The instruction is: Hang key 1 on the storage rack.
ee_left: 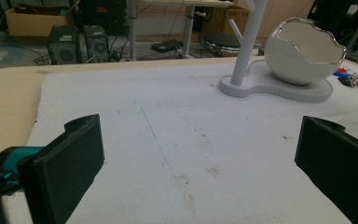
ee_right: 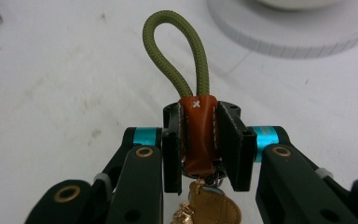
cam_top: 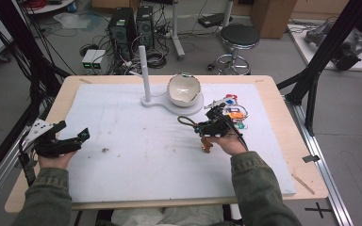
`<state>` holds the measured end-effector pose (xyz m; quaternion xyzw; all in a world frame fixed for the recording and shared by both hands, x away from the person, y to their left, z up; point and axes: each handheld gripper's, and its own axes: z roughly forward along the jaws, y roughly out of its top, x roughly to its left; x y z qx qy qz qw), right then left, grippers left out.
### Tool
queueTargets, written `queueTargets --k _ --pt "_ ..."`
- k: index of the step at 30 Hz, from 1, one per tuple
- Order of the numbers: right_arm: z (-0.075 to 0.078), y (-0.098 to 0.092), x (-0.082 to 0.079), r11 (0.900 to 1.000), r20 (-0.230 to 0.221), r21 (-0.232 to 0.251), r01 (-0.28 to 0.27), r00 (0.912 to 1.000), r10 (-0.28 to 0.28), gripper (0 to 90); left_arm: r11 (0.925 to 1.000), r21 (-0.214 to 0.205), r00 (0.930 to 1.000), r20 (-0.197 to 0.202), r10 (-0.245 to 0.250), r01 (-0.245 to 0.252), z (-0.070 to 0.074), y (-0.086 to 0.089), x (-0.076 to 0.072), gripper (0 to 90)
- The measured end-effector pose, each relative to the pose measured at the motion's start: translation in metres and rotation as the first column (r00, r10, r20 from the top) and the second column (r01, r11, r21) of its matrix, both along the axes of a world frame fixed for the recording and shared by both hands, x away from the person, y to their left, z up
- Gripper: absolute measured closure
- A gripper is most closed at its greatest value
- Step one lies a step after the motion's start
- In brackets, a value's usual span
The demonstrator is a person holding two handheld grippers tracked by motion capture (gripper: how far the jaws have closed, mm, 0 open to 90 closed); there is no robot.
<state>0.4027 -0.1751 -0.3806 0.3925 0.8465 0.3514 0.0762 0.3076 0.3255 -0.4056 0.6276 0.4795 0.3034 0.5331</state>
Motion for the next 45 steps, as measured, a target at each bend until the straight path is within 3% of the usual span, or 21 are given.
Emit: queueTargets --k 5,26,45 --pt "0.012 0.008 0.003 0.9997 0.018 0.022 0.013 0.9998 -0.013 72.0 1.0000 0.001 1.0000 0.003 -0.002 0.002 0.000 0.000 0.000 1.7" --pt "0.059 0.036 0.016 0.9979 0.069 0.054 -0.036 0.9971 0.032 71.8 1.0000 0.002 1.0000 0.003 -0.003 0.003 0.000 0.000 0.000 1.7" --pt "0.098 0.066 0.032 0.9972 0.118 0.025 -0.071 0.9907 0.068 71.3 1.0000 0.003 1.0000 0.001 -0.007 0.007 0.000 0.000 0.000 1.7"
